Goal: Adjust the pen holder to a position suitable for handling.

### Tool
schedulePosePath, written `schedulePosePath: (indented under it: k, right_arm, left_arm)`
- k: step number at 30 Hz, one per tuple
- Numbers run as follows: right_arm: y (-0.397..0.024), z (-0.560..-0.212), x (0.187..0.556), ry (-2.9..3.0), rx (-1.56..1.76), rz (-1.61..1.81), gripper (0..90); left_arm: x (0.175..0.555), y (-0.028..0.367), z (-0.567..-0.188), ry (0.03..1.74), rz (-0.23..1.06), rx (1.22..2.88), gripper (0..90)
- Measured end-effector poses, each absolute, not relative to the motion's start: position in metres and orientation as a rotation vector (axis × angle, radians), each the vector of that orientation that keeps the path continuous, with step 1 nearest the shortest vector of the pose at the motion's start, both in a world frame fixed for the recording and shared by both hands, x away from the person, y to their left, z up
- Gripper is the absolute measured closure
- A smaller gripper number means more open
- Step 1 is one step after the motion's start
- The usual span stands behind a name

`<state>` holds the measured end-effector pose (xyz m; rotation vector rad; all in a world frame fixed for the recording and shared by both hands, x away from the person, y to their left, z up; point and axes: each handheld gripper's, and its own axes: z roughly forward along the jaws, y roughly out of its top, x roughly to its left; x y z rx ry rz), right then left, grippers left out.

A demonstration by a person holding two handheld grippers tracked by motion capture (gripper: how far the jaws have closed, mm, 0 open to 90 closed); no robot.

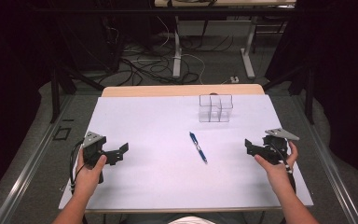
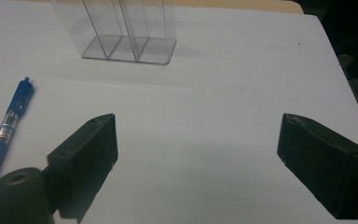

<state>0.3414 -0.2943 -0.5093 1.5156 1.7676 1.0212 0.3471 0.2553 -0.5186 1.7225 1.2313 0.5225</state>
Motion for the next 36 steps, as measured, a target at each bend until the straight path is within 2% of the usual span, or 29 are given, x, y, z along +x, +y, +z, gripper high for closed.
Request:
schedulePosePath:
  k: [3, 11, 12, 13, 36]
  right_arm:
    - [-0.293, -0.509, 0.343, 1.811, 1.483, 1.019, 16.7]
    - [-0.283, -0.503, 0.349, 1.881, 1.39, 1.055, 33.9]
    - [-0.283, -0.503, 0.349, 1.881, 1.39, 1.055, 33.9]
    - [-0.282, -0.501, 0.351, 1.889, 1.372, 1.045, 38.3]
    - [-0.265, -0.464, 0.42, 1.974, 1.41, 0.969, 43.6]
  left_arm:
    - [0.348, 0.256, -0.519, 1.235, 0.523, 1.729, 0.1]
    - [0.345, 0.256, -0.518, 1.221, 0.545, 1.74, 0.1]
    - [0.345, 0.256, -0.518, 1.221, 0.545, 1.74, 0.1]
    - [0.345, 0.256, -0.517, 1.226, 0.541, 1.737, 0.1]
    - [0.342, 0.26, -0.516, 1.232, 0.548, 1.731, 0.1]
